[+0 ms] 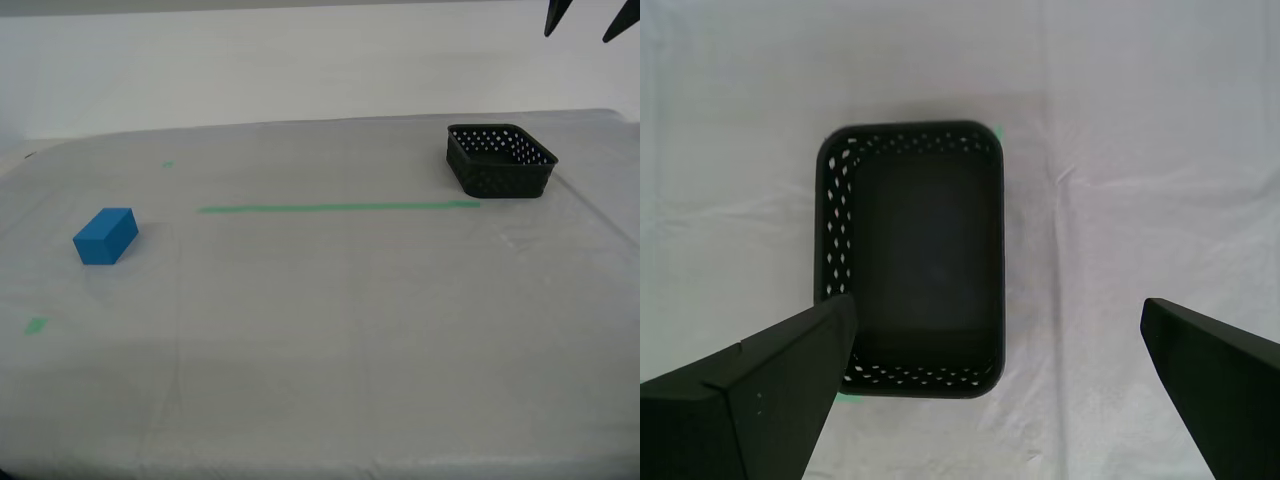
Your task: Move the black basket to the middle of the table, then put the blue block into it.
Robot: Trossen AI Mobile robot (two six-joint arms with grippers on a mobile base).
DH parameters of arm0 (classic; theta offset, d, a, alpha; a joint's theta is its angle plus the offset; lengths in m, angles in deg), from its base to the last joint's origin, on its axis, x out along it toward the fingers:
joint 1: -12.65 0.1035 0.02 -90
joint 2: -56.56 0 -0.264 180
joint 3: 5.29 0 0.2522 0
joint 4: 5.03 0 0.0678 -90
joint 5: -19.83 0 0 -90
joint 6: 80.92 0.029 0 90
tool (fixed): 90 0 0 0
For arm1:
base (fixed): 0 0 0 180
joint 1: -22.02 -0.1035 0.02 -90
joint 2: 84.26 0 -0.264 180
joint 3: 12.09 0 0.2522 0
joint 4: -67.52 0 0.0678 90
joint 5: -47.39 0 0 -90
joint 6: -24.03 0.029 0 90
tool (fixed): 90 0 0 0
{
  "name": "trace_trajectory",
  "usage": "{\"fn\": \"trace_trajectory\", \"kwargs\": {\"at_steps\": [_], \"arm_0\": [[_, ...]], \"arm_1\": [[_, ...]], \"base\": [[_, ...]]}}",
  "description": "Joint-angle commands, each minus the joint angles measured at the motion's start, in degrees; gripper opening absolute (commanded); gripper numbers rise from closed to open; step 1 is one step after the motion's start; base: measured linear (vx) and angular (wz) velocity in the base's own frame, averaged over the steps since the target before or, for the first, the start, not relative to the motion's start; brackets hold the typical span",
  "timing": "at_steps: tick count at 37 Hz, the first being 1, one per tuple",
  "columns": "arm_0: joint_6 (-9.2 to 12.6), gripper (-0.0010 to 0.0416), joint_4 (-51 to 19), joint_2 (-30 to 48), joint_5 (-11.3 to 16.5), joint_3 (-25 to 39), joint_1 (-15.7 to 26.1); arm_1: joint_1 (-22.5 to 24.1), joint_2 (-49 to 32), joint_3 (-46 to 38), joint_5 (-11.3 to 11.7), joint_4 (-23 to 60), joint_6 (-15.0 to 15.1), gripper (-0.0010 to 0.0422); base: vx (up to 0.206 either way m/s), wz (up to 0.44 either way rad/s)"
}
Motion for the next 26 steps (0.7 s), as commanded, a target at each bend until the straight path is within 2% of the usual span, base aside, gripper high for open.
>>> {"fn": "trace_trajectory", "kwargs": {"at_steps": [1, 11, 20, 26], "arm_0": [[-0.76, 0.0400, 0.09, 0.74, 0.24, -0.04, -0.02], [-1.46, 0.0400, 2.64, 1.64, -0.94, -0.20, 0.09], [-1.51, 0.0400, 3.45, 3.30, -0.90, -0.39, 0.09], [-2.51, 0.0400, 3.43, 6.32, -0.02, -0.42, 0.20]], "arm_1": [[0.02, 0.02, -0.07, 0.02, -0.24, 0.09, 0.0000], [0.02, 0.02, -0.04, 0.04, -0.26, 0.07, 0.0000], [0.02, 0.02, -0.07, 0.04, -0.28, 0.09, 0.0000], [0.02, 0.02, -0.04, 0.04, -0.22, 0.07, 0.0000]], "base": [[0.000, 0.000], [0.000, 0.000], [0.000, 0.000], [0.000, 0.000]]}}
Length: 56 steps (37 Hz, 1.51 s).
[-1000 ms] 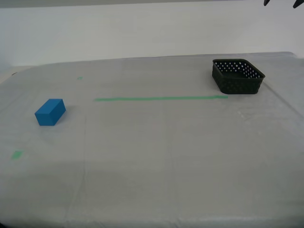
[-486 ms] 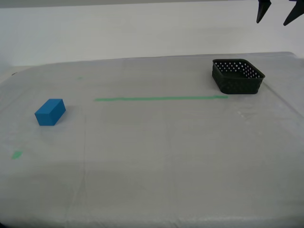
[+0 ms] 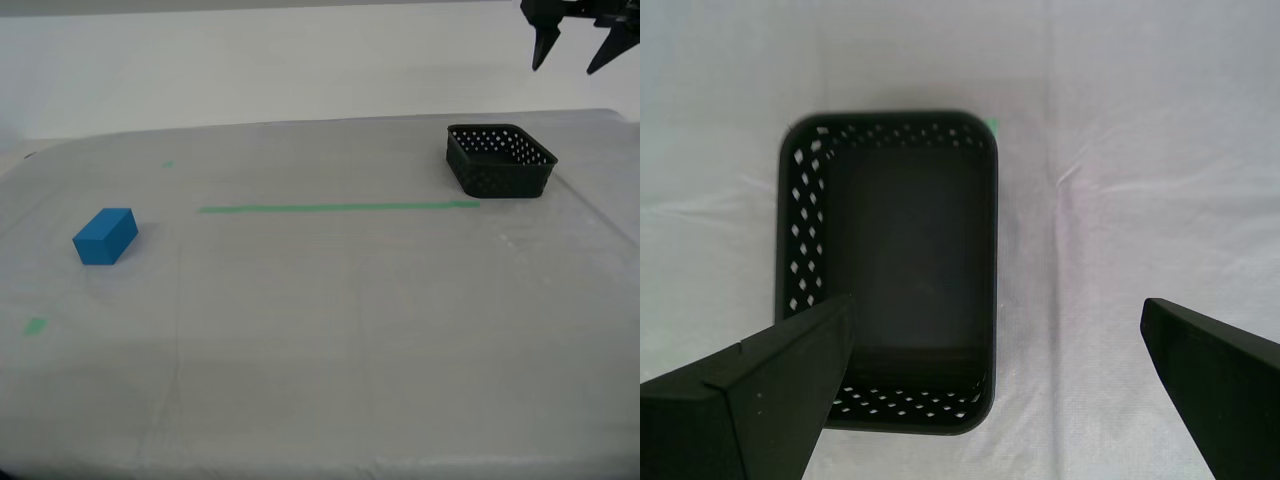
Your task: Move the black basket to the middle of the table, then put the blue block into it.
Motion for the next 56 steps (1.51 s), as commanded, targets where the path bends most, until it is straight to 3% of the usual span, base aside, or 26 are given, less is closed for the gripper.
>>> {"fn": "trace_trajectory", "kwargs": {"at_steps": [1, 46, 56], "arm_0": [[-0.68, 0.0400, 0.13, 1.70, 0.81, 0.04, 0.17], [-0.31, 0.0398, 10.36, 14.78, 1.20, -2.54, 0.74], [-0.44, 0.0399, 12.48, 15.41, -2.01, -2.51, 1.09]], "arm_1": [[0.02, 0.02, -0.04, 0.04, -0.28, 0.07, 0.0000], [0.02, 0.02, -0.04, 0.04, -0.11, 0.07, 0.0000], [0.02, 0.02, -0.04, 0.04, 0.04, 0.07, 0.0000]], "base": [[0.000, 0.000], [0.000, 0.000], [0.000, 0.000]]}}
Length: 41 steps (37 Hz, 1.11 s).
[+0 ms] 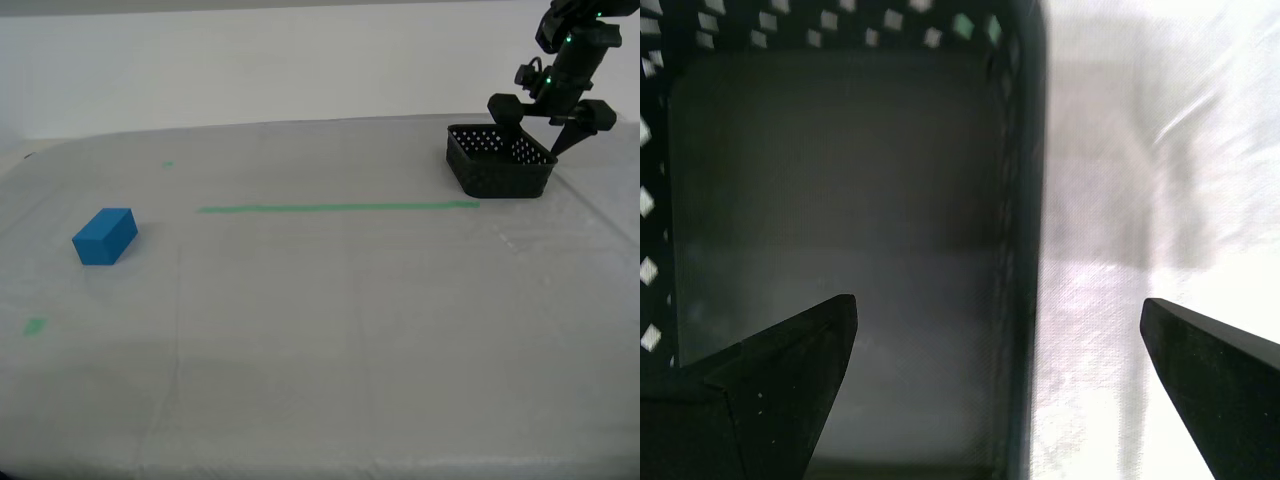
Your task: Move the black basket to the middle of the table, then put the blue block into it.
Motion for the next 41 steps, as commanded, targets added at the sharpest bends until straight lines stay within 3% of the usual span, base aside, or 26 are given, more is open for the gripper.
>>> {"fn": "trace_trajectory", "kwargs": {"at_steps": [1, 15, 41], "arm_0": [[-0.13, 0.0398, 0.50, -0.02, -0.87, 0.07, 0.07], [-1.01, 0.0399, 2.12, -0.02, -2.80, -0.94, 0.11], [-0.70, 0.0399, 5.73, -0.02, -2.43, -4.87, 0.26]], "arm_1": [[0.00, 0.02, -0.04, 0.04, -0.20, 0.09, 0.0000], [0.00, 0.02, -0.04, 0.04, -0.20, 0.09, 0.0000], [0.02, 0.02, -0.04, 0.04, -0.20, 0.09, 0.0000]], "base": [[0.000, 0.000], [0.000, 0.000], [0.000, 0.000]]}}
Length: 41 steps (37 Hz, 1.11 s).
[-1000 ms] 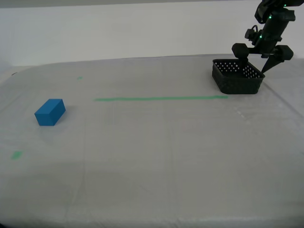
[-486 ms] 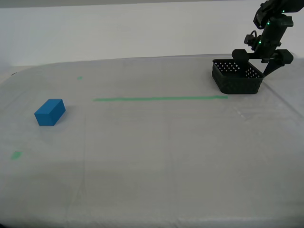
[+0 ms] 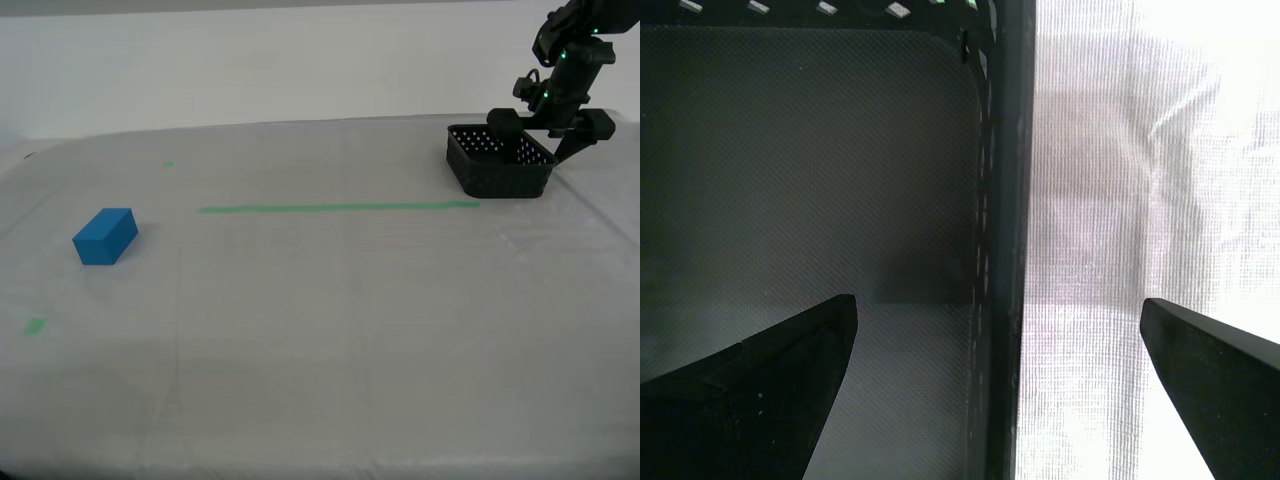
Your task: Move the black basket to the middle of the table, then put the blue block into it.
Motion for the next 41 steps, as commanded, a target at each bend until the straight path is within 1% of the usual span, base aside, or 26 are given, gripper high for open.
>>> {"fn": "trace_trajectory", "kwargs": {"at_steps": [1, 10, 19, 41], "arm_0": [[0.22, 0.0398, 0.07, 0.00, 0.15, -0.04, 0.07], [0.59, 0.0392, 0.26, 0.00, 0.17, -0.26, 0.13], [0.59, 0.0350, 0.26, 0.00, 0.17, -0.31, 0.24], [0.85, 0.0265, 0.26, 0.00, -0.20, -0.31, 0.46]], "arm_1": [[0.00, 0.02, -0.04, 0.02, -0.26, 0.09, 0.0000], [0.02, 0.02, -0.04, 0.02, -0.26, 0.07, 0.0000], [0.02, 0.02, -0.04, 0.02, -0.26, 0.07, 0.0000], [0.00, 0.02, -0.04, 0.02, -0.26, 0.07, 0.0000]], "base": [[0.000, 0.000], [0.000, 0.000], [0.000, 0.000], [0.000, 0.000]]}}
